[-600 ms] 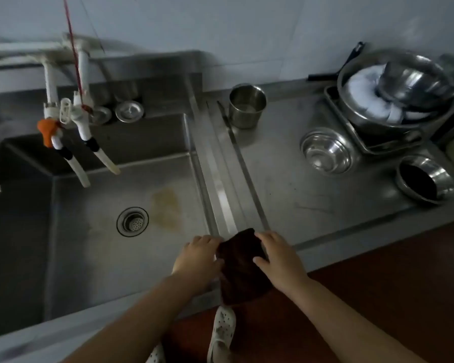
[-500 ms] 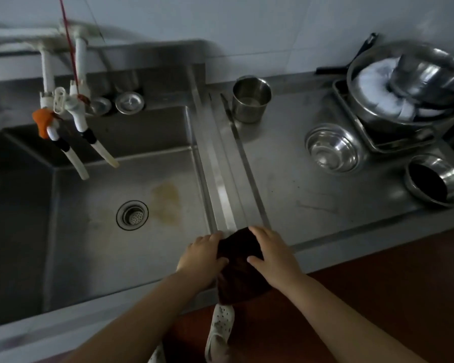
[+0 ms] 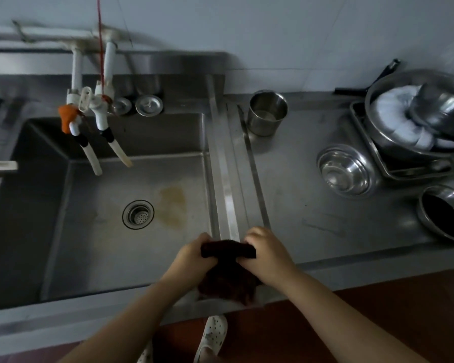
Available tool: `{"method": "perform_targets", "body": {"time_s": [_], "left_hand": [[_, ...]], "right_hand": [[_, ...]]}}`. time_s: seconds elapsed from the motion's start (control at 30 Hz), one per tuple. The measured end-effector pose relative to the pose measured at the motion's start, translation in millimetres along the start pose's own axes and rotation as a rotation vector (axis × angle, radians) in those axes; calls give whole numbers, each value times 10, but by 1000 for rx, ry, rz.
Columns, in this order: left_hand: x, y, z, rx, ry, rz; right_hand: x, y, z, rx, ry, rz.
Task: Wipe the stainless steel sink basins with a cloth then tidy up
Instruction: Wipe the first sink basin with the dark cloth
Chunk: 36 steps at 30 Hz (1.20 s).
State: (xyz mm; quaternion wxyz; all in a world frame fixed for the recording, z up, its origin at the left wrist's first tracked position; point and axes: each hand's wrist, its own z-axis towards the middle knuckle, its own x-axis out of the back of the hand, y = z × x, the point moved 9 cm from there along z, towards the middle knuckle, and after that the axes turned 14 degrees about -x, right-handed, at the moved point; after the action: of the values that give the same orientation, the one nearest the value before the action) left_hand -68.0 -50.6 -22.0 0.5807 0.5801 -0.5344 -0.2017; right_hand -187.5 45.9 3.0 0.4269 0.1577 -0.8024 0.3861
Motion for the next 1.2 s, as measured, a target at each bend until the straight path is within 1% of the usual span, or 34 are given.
{"method": "perform_targets", "body": {"time_s": [0.07, 0.13, 0.23, 0.33, 0.43, 0.53, 0.6, 0.7, 0.8, 0.9, 0.97, 1.03, 1.1, 1.13, 1.2], "left_hand": [[356, 106, -6, -23, 120, -65], [704, 198, -16, -59, 222, -89], [1088, 152, -51, -63, 293, -149], [1325, -112, -102, -8, 282, -108], [1510, -505, -159, 63, 259, 51], [1669, -970, -237, 150, 265, 28], [1755, -1250, -257, 191, 231, 11], [1864, -1561, -200, 206, 173, 15], [1973, -1783, -74, 209, 134, 40], [2054, -1915, 48, 209, 119, 41], [2087, -1979, 113, 212, 111, 33], [2098, -2036, 167, 212, 91, 39], [2098, -2093, 201, 215, 65, 46], [2098, -2125, 211, 216, 54, 47], [2098, -2195, 220, 220, 37, 54]], "right_hand": [[93, -286, 120, 11, -55, 68], [121, -616, 221, 52, -84, 83], [51, -1065, 356, 118, -69, 69], [-255, -1323, 492, 129, -120, 59], [-711, -1324, 629, 38, -195, 11], [-1132, -1197, 738, -53, -234, -104], [-1345, -1128, 810, -92, -260, -176], [-1406, -1100, 968, -113, -204, -229], [-1326, -1092, 1132, -131, -142, -224], [-1322, -1086, 1201, -86, -97, -310], [-1488, -1018, 1193, -95, -174, -434], [-1783, -834, 1114, -206, -379, -505], [-2057, -615, 974, -402, -600, -478], [-2142, -541, 941, -484, -655, -440], [-2266, -462, 961, -571, -694, -380]]}}
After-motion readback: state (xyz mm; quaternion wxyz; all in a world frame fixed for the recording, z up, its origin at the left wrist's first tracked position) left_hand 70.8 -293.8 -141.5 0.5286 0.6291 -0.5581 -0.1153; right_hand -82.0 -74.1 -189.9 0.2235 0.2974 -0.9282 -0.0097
